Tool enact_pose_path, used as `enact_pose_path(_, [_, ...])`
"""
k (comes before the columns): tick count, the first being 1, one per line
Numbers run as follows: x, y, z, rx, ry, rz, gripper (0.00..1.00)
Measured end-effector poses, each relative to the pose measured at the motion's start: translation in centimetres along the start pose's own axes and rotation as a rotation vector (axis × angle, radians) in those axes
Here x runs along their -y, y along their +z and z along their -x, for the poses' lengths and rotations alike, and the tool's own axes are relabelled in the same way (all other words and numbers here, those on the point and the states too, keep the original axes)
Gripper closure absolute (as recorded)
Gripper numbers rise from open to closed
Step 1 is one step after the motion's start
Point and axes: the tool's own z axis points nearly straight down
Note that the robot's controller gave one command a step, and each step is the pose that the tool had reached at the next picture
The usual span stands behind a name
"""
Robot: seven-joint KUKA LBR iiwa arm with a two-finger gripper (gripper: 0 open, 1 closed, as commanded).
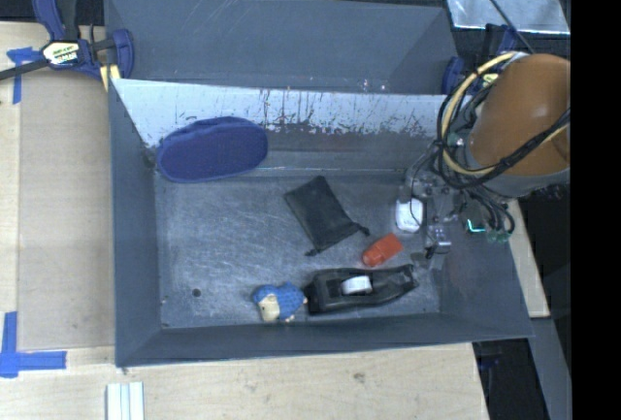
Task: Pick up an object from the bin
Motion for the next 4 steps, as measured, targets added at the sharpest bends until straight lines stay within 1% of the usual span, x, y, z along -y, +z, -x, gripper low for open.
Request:
enact_pose_path(1, [-6.2,7.7,-4.5,0.001,-0.233,-0.007,0.0])
enact_pose_path(2, [-7.4,4.6,4.5,0.017,-0.282,-0.003,0.0])
enact_pose_path(3, [-11.3,3.7,5.5,0.011,-0.443,-0.001,0.0])
enact_pose_path(4, [-10.2,7.9,5.7,0.005,-0.73,-0.001,0.0])
